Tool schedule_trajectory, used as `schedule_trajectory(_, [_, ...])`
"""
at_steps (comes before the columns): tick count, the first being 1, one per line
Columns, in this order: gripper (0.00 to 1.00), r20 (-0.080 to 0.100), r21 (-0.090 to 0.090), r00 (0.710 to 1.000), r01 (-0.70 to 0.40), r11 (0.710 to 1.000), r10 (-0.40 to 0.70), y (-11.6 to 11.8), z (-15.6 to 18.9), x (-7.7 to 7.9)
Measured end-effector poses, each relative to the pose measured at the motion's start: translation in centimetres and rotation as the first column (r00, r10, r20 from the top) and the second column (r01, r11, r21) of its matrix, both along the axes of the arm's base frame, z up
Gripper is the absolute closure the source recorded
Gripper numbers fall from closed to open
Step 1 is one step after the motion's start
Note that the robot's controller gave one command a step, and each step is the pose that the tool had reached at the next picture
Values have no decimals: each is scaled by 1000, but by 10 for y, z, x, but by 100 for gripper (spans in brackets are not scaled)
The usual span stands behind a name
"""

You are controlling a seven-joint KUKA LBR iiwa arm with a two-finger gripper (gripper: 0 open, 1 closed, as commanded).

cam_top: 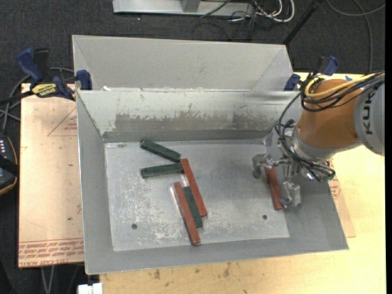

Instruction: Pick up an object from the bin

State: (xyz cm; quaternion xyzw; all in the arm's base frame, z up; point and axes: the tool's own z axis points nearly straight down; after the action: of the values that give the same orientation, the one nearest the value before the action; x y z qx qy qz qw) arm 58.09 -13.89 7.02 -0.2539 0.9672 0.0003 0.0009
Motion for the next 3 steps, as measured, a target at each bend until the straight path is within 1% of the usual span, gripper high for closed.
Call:
schedule_trajectory(1, [0, 6, 24, 863, -506, 862, 506, 15, 0, -9])
schedule_trajectory(2, [0, 10, 10, 672, -741, 672, 741, -3, 23, -10])
schedule_trajectory(3, [100, 7, 3, 673, -739, 673, 739, -8, 23, -10])
